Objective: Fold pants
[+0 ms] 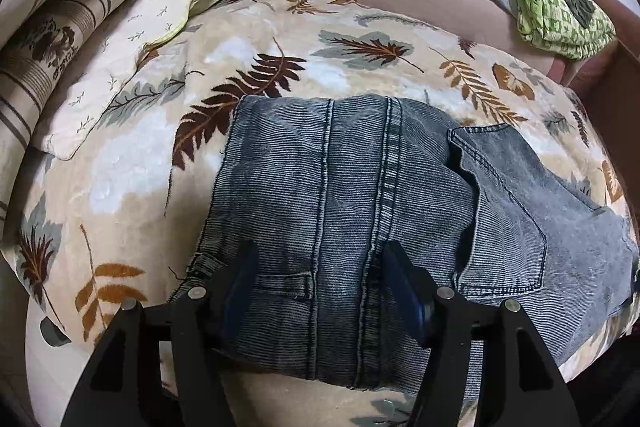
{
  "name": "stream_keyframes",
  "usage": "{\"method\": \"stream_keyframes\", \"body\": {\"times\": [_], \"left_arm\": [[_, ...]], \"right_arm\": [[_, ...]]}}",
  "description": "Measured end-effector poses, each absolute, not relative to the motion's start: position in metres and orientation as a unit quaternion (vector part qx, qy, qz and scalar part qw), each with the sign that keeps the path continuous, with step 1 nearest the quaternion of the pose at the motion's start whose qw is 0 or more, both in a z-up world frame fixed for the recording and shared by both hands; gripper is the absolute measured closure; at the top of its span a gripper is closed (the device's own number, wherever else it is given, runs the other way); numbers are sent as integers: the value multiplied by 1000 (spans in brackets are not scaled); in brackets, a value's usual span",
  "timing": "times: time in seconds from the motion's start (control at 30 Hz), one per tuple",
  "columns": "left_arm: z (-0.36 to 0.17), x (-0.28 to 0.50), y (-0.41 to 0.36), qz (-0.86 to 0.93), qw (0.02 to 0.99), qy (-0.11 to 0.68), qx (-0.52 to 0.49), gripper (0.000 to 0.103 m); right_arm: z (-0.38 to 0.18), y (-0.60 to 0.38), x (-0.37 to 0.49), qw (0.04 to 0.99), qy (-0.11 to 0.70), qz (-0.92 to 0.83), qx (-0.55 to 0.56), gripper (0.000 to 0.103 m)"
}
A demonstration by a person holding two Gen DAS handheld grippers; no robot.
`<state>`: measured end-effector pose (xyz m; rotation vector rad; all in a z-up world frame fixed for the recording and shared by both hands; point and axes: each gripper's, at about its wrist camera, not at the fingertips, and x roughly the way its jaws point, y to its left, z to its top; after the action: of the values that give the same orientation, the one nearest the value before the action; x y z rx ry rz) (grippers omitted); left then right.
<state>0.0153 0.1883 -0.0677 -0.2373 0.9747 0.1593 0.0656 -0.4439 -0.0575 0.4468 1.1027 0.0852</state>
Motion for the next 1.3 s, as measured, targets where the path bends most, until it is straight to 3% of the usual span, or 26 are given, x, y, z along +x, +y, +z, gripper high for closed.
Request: {"method": "stream_keyframes", "body": {"times": [0.13,0.3,0.47,0.5,0.53,0.57,0.6,0.8,0.9,0.97,1.0,1.07,1.2,1.3], "left_arm": [[-67,15,190,78,875,462,-120,38],[-68,14,194,76,875,458,-136,38],[-68,16,194,76,876,455,-139,37],[-68,16,194,76,876,455,-140,37],[-68,16,194,76,876,455,-140,37],[-68,16,194,76,876,455,-140,37],[-68,16,195,76,876,454,-140,37],[-63,17,194,85,877,451,-140,37],[-43,14,181,80,894,425,-119,37],[-26,10,168,68,910,397,-98,35],[-22,10,163,65,915,388,-86,33],[-26,17,156,88,916,390,-43,28],[-78,38,172,123,874,467,-49,25],[-75,37,177,124,878,457,-64,25]], "right_arm": [[-32,-453,55,831,487,59,263,43],[-76,-463,39,754,511,60,408,42],[-93,-474,41,744,480,41,464,42],[-96,-476,43,741,479,37,470,48],[-96,-480,42,741,480,32,468,61],[-97,-481,42,749,484,14,452,88],[-96,-480,40,754,484,10,443,96],[-62,-466,27,827,486,-25,282,99],[-83,-458,39,810,536,-26,235,96],[-66,-454,39,819,535,-31,204,83],[-54,-453,36,830,523,-43,189,61],[-29,-452,31,854,486,-69,173,38],[20,-402,53,889,424,51,167,38],[31,-320,93,869,433,201,133,38]]}}
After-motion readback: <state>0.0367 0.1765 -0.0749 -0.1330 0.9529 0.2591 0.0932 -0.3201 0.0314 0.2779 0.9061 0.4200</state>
